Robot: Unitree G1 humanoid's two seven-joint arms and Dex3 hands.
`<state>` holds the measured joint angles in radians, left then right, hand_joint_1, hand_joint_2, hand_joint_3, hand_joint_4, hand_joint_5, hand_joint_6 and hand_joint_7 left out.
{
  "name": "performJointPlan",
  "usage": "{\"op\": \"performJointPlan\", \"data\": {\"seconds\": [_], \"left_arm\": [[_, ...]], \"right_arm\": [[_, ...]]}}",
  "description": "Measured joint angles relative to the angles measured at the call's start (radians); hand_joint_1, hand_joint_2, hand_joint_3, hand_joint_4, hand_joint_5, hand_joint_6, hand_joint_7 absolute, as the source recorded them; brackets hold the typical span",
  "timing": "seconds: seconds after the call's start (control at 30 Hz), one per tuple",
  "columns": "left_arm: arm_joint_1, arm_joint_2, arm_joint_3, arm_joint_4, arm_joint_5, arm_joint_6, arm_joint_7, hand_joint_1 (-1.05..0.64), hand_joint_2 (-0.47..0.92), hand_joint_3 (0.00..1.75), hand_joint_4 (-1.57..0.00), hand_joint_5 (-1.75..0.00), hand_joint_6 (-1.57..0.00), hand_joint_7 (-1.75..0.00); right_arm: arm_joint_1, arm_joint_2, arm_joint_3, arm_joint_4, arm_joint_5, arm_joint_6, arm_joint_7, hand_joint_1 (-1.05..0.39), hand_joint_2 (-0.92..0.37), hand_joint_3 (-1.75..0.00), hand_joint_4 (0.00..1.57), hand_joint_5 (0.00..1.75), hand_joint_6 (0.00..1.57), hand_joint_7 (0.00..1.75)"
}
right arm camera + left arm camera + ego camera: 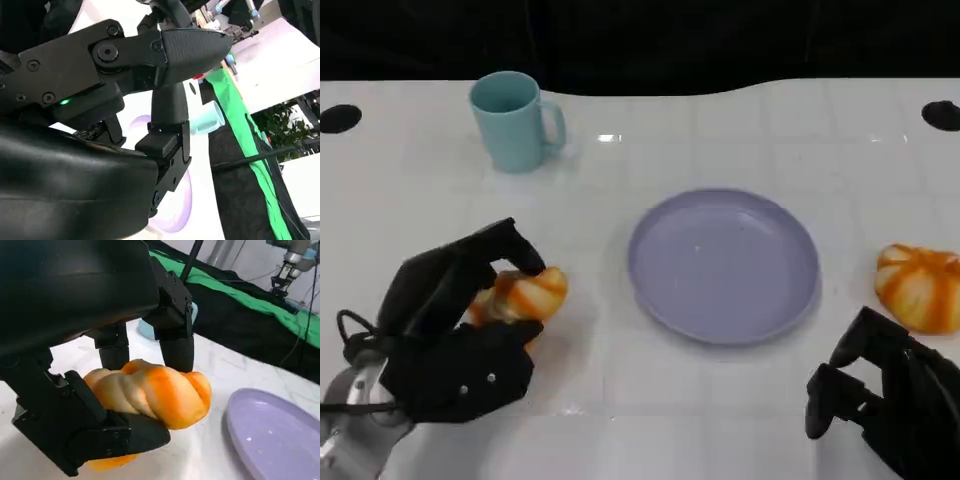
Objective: Grasp the bread from the table and place it into the plate.
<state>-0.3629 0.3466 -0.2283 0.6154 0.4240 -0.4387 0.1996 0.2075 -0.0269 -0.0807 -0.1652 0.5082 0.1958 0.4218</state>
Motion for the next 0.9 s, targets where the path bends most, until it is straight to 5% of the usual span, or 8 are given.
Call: {"op": "performJointPlan", "data": {"seconds": [0.3, 0.9], "left_arm": [[-0.092, -0.056, 0.014, -0.077, -0.012, 0.069, -0.047, -0.12, 0.34, 1.46, -0.87, -1.75, -0.74, -1.75], [-0.34, -0.189, -0.076, 0.153, 0.083, -0.042, 0.013, -0.1, 0.33, 1.48, -0.92, -1.75, -0.74, -1.75]], "right_arm": [[-0.006, -0.001, -0.002, 0.025, 0.0, -0.015, 0.017, -0.59, -0.92, -0.34, 0.75, 1.75, 0.6, 1.61], [-0.014, -0.001, -0.003, 0.037, -0.004, -0.021, 0.013, -0.57, -0.92, -0.35, 0.74, 1.75, 0.61, 1.58]]}}
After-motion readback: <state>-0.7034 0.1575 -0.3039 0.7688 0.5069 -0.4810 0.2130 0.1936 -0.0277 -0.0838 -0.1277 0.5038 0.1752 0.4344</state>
